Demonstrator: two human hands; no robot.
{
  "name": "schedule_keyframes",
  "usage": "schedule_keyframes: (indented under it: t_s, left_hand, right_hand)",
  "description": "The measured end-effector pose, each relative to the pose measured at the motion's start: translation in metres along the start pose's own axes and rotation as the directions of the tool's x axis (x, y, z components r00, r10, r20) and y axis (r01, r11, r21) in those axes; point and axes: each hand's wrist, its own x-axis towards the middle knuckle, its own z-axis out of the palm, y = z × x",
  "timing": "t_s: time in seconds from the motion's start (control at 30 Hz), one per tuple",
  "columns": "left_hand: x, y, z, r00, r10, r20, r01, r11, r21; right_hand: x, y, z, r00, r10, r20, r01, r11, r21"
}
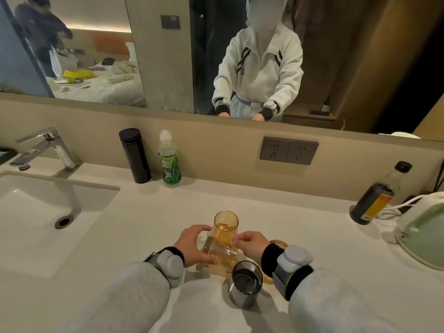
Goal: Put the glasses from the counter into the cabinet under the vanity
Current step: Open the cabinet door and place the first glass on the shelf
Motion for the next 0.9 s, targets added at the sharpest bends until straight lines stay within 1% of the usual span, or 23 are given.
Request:
schedule_keyframes:
  t_s: [0.07,0.17,0.23,0.33,0.53,0.7,0.8,0.9]
  left_hand:
    - [0.004,0.004,0.001,1.000,-0.004,0.011,0.004,1.000,0.021]
    - [0.011,0.007,0.005,0.999,-0.045,0.031,0.044,0.999,0.029]
    - [0.015,0.007,0.008,0.997,-0.067,0.026,0.066,0.998,0.013]
    - [0.015,0.007,0.009,0.997,-0.074,0.026,0.073,0.996,0.041]
    - [0.010,0.004,0.010,0.991,-0.073,0.116,0.072,0.997,0.012]
    - [0.004,0.001,0.011,0.991,-0.062,0.119,0.061,0.998,0.016]
    - [0.001,0.000,0.014,0.994,-0.047,0.097,0.041,0.997,0.064]
    - [0.000,-0.001,0.015,0.996,-0.051,0.074,0.043,0.994,0.103]
  right_hand:
    - [0.002,-0.001,0.000,0.999,0.049,-0.012,-0.049,0.999,-0.005]
    - [0.004,0.000,-0.002,0.994,0.103,0.021,-0.104,0.994,0.044]
    - [0.006,0.003,-0.004,0.993,0.111,0.029,-0.113,0.991,0.071]
    - [0.005,0.004,-0.005,0.994,0.105,0.038,-0.108,0.989,0.098]
    - [0.000,-0.002,0.001,0.998,0.061,0.022,-0.064,0.984,0.165]
    - [-0.006,-0.018,0.006,1.000,0.008,0.022,-0.013,0.974,0.227]
    - [-0.010,-0.027,0.011,0.999,-0.040,0.032,0.032,0.979,0.203]
    - [-0.011,-0.033,0.019,0.993,-0.109,0.044,0.102,0.985,0.139]
